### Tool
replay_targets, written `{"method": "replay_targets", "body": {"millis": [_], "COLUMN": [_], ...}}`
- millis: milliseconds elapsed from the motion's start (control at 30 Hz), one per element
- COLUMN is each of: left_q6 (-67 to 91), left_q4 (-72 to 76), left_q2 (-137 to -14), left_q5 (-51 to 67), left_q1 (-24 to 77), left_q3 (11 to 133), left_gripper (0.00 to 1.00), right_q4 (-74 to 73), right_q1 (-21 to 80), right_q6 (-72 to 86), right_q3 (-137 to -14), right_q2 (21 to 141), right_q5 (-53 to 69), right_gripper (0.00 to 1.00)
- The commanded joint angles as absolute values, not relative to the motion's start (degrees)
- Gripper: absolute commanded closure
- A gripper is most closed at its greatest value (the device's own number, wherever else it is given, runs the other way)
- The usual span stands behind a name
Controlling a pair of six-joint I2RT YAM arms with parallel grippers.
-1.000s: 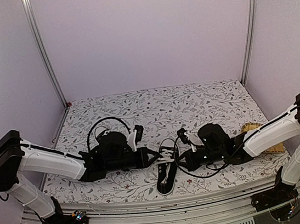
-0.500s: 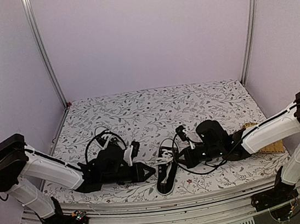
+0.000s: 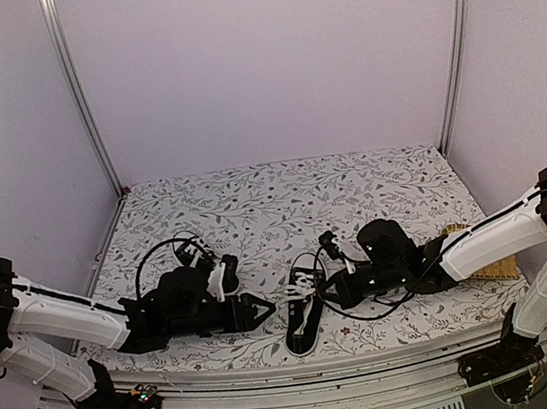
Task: Tie the shoes
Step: Cross the half-tied shoelace with the shoelace loop.
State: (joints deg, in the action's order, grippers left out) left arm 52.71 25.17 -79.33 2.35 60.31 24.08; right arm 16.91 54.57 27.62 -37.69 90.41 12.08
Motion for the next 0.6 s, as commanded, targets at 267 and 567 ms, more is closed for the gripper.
{"method": "replay_targets", "body": {"millis": [267,567], "left_q6": [37.4,39.5], "left_q4": [18.6,22.9], "left_q2": [-94.0,-100.2], "left_q5": [10.2,15.8], "left_q1": [50.8,50.8], "left_q3": [47.0,47.8], "left_gripper": [0.41,0.42], "right_q4": [17.9,19.2], "right_q1": [54.5,54.7], "right_q6": [25.8,26.8], "right_q3": [-36.4,-34.4], "right_q2": [91.1,91.9], "right_q5": [20.6,22.5], "right_gripper": [0.98,0.98]}}
